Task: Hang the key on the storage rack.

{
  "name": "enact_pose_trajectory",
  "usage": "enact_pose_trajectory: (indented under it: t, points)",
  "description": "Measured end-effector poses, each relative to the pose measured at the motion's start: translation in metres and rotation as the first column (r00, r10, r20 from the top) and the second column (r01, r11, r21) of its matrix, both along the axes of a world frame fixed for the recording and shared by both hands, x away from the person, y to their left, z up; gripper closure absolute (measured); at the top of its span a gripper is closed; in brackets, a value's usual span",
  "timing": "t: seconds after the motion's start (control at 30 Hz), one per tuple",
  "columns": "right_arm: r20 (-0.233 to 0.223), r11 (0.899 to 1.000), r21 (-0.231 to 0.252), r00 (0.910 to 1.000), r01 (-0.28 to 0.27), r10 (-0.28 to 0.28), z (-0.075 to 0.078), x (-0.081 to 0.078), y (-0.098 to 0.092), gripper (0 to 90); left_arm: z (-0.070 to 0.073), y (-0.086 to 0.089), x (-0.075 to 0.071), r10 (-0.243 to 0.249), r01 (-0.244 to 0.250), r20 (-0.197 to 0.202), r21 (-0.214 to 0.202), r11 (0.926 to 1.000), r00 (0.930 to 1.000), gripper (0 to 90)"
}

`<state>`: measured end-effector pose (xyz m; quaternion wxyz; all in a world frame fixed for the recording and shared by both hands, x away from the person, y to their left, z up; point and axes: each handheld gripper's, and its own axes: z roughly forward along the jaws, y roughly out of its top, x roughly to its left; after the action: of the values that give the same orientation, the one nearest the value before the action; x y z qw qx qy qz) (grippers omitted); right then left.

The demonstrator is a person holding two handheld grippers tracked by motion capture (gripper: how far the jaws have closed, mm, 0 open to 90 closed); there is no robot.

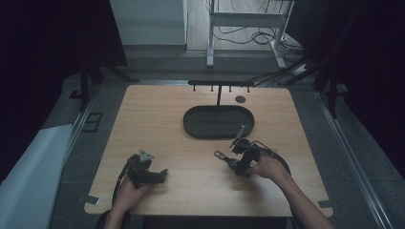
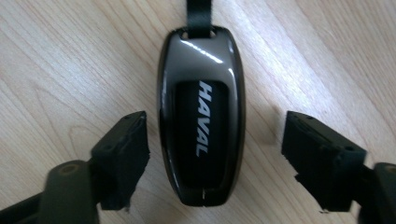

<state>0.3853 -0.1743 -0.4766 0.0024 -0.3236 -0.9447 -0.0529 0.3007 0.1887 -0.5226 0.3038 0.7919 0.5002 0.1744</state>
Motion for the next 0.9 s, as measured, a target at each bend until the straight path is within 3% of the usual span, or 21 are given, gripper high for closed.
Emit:
enact_pose_trajectory:
  t: [0.4,0.47,0.67,0.9]
  points:
    - [-0.022,0.997,-0.071,0.9995,-0.023,0.021,-0.004,0.008,0.018,37.5,0.0,0.0,0.0,0.0,0.0,0.0,0.0,1.0,1.0,0.0]
    - [-0.028,0.994,-0.097,0.9984,-0.051,0.049,-0.003,0.008,0.021,47.5,0.0,0.0,0.0,0.0,0.0,0.0,0.0,1.0,1.0,0.0]
    - [-0.034,0.99,-0.135,0.9985,-0.047,0.043,-0.002,0.008,0.026,48.4,0.0,0.0,0.0,0.0,0.0,0.0,0.0,1.0,1.0,0.0]
    - [-0.04,0.994,-0.107,0.9989,-0.03,0.026,0.003,0.009,0.022,48.5,0.0,0.0,0.0,0.0,0.0,0.0,0.0,1.0,1.0,0.0]
